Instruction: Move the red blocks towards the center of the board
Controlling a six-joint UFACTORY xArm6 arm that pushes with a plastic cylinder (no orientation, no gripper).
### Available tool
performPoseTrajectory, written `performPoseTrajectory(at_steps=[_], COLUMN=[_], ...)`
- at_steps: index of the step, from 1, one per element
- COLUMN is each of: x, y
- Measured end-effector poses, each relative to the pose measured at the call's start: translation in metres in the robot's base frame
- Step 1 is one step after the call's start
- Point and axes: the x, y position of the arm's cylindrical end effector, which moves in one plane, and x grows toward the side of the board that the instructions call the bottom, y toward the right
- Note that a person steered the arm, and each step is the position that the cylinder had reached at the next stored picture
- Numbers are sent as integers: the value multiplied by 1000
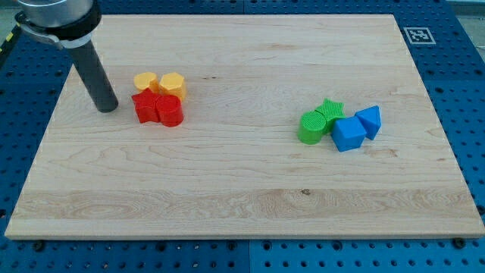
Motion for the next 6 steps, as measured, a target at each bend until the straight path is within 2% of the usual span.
performPoseTrajectory(at_steps=[5,6], x=[10,14], y=[162,176])
